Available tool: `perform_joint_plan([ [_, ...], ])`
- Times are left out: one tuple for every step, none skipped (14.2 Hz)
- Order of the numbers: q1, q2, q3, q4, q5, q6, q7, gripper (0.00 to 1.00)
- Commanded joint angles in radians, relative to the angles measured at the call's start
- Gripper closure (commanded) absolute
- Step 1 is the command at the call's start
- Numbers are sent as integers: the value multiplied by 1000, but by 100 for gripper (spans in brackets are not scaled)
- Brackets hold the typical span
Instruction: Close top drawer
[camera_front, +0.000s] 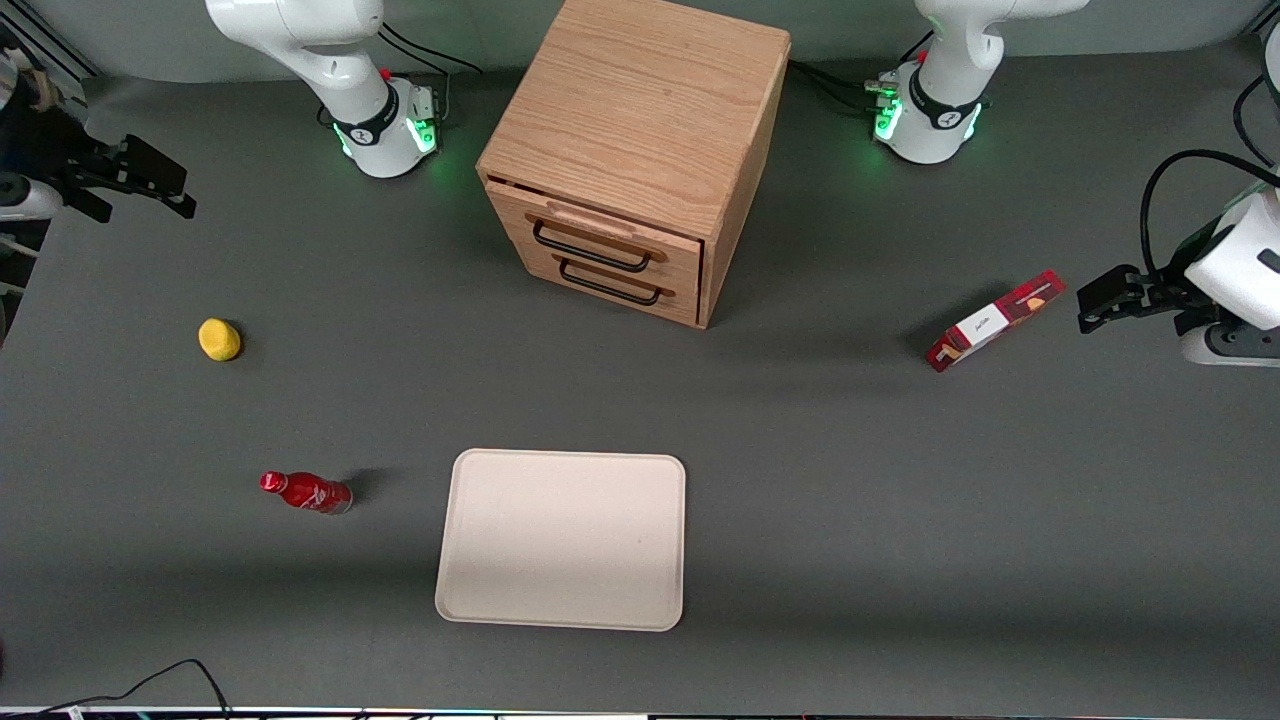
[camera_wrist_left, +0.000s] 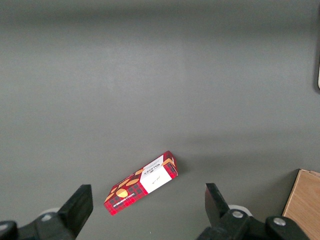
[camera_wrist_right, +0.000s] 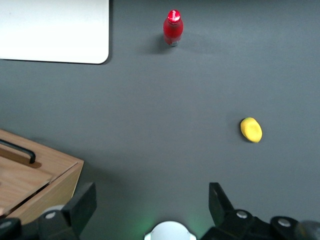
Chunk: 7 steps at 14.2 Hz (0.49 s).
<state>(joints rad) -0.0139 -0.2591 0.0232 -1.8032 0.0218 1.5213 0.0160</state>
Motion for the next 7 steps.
perform_joint_plan([
  [2,-74,-2,-81,-28,56,-25,0],
  [0,-43,-5,-55,-31,53,-25,0],
  [2,-17,-5,-32,-34,53,-22,0],
  [3,4,-3,-3,-34,43,-11,0],
  [0,15,-6,5,-33,37,-16,0],
  [0,21,-15,7,-34,36,-22,0],
  [3,20,-26,5,-33,36,-24,0],
])
